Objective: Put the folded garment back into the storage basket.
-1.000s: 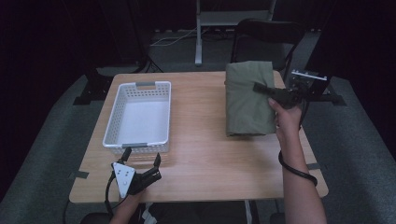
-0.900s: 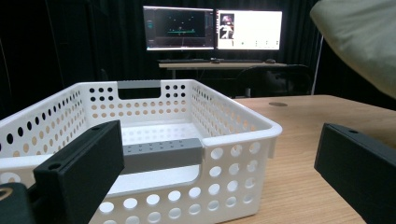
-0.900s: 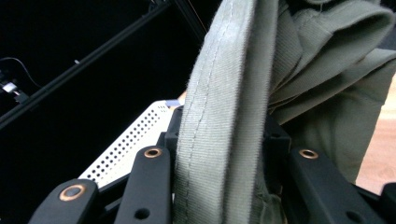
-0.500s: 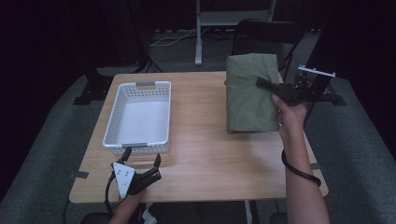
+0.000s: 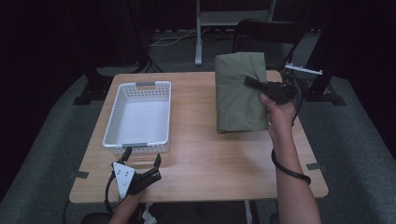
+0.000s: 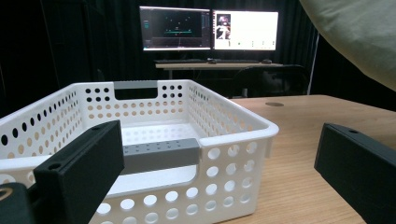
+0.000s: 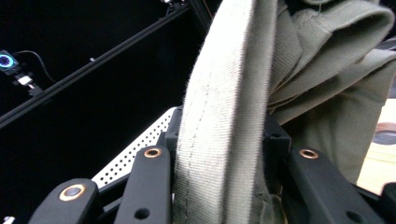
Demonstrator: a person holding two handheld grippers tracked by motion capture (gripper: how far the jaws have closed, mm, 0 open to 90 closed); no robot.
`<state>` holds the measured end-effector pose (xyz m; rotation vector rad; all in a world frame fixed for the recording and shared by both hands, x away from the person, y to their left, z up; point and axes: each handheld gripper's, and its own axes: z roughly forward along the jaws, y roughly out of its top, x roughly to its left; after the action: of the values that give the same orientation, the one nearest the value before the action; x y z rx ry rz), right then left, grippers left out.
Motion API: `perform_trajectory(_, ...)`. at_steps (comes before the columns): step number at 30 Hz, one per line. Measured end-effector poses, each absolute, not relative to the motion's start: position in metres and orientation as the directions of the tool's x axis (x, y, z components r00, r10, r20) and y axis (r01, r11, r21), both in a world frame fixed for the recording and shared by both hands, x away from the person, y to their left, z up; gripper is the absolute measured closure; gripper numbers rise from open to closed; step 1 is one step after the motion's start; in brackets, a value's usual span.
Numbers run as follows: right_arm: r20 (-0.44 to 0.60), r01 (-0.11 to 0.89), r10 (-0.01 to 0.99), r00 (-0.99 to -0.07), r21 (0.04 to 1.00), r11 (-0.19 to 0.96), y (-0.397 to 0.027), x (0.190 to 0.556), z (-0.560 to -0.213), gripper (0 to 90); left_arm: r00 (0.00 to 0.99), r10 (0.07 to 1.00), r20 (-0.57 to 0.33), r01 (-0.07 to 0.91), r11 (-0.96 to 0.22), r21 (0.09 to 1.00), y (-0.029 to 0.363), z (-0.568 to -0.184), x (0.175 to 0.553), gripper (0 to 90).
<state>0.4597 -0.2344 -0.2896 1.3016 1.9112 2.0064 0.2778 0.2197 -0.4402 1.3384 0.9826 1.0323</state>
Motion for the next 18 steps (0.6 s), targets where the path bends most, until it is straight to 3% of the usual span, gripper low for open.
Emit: perform_trajectory(18,0.528,0.484,0.515,-0.676,0.844,-0.230,-0.194,0.466,-0.287,65.2,0.273,0.961,0.032,-0.016,-0.028,0.999,0.220,-0.440,0.278,2.7)
